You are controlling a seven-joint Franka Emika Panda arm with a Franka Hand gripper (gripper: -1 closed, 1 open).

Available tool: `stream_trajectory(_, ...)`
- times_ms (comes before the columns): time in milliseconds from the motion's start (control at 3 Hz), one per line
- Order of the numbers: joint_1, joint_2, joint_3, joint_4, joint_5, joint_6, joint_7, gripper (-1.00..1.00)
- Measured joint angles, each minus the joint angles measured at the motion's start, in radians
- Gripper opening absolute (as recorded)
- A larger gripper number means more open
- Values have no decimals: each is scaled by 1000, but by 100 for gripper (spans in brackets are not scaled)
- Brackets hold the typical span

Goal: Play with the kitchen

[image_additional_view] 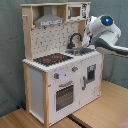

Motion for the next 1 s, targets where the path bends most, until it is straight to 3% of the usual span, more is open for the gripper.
stream_trajectory(1000, -26, 231, 23, 155, -1, -172, -50, 100)
